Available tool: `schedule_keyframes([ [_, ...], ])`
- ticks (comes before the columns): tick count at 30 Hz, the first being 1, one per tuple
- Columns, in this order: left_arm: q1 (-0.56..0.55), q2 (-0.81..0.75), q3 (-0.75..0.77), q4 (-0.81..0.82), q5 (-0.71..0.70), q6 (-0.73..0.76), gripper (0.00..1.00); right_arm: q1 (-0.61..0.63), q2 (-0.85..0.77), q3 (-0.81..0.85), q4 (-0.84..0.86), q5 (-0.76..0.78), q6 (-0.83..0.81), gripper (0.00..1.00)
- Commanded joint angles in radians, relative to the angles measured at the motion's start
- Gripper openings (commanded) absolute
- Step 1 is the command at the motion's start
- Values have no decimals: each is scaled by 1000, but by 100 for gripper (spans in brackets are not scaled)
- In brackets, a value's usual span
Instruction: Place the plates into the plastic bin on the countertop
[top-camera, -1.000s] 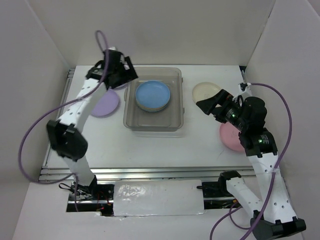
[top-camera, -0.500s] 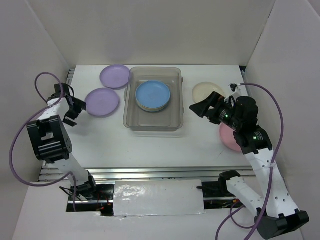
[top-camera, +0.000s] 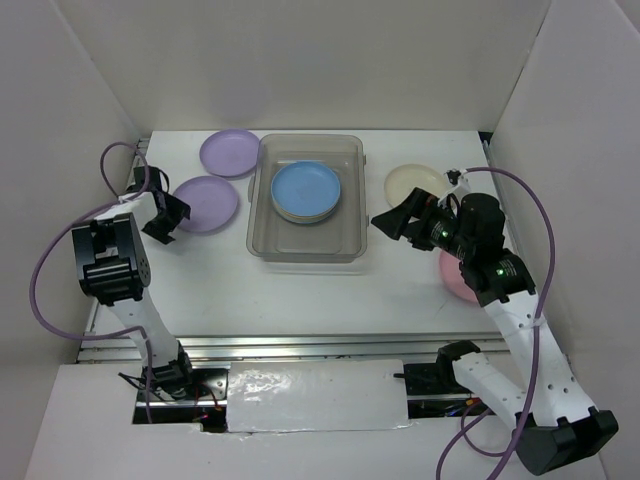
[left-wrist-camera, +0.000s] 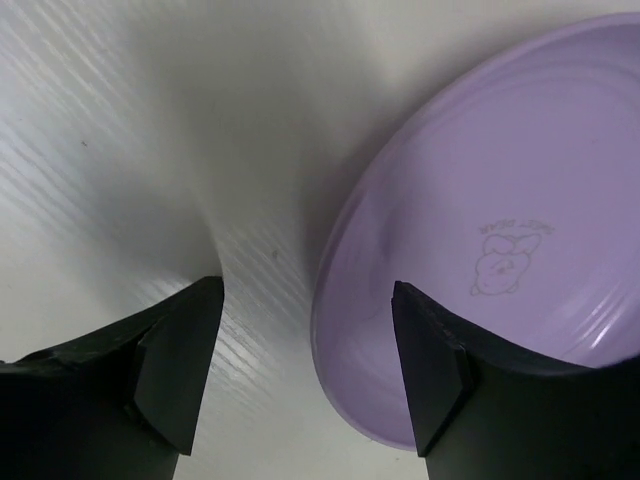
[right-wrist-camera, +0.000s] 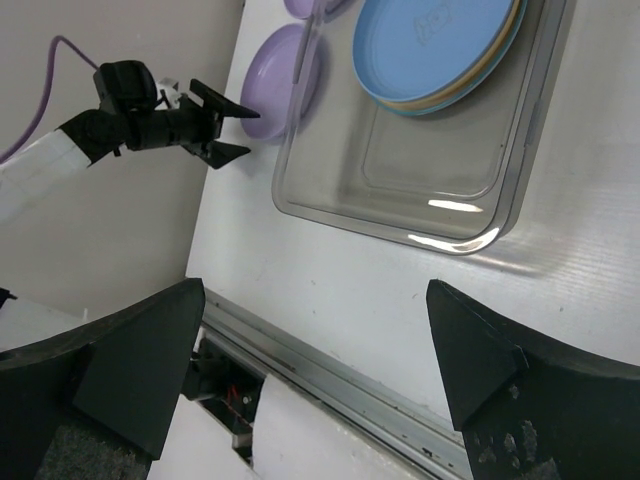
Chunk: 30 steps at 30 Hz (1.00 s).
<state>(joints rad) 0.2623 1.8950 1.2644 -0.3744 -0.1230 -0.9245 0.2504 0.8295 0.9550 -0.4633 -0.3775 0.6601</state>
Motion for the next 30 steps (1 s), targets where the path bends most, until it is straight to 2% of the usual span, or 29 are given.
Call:
schedule_keyframes([
  [1,0,19,15,-5,-34,-20,81,6,-13,-2,45,-3,-33,100],
  [4,-3,41,24,-12,-36,-25,64,1,-21,-7,43,-6,-34,100],
  [6,-3,38,21,-17,-49,-34,44,3,-24,-9,46,-8,-33,100],
  [7,0,33,24,-50,-56,-42,11,0,-26,-9,46,-9,-34,100],
  [8,0,9,35,-76,-87,-59,0,1,-27,-10,45,-8,-34,100],
  [10,-3,-42,39,-128,-133,-79,0,0,-27,-10,48,-6,-30,100],
  [13,-6,-206,43,-260,-262,-163,0,-2,-32,-12,49,-11,-27,100],
  [14,-9,-323,29,-291,-294,-193,0,0,-32,-10,49,-11,-27,100],
  [16,-43,-446,9,-238,-345,-163,0,-2,-36,-9,46,-5,-27,100],
  [17,-55,-536,-6,-178,-327,-87,0,0,-33,-7,46,-3,-27,100],
  [19,-127,-565,56,-54,-247,-16,0,-5,-33,-5,37,5,-30,100],
  [22,-251,-443,214,-82,-141,110,0,-13,-41,-1,29,15,-22,100],
  [23,-297,-334,346,-116,-118,148,0,-25,-44,2,23,26,-22,100],
  [24,-352,-279,413,-164,-75,177,0,-34,-52,10,-6,38,-17,100],
  [25,-380,-219,547,-205,-51,185,0,-43,-68,31,-24,52,-13,100],
  [26,-406,-111,616,-230,-34,222,0,-69,-82,36,-38,61,-11,100],
  [28,-469,-15,788,-329,-29,236,0,-97,-121,50,-55,68,-14,100],
  [30,-512,88,861,-362,-29,253,0,-135,-133,63,-84,51,-30,100],
])
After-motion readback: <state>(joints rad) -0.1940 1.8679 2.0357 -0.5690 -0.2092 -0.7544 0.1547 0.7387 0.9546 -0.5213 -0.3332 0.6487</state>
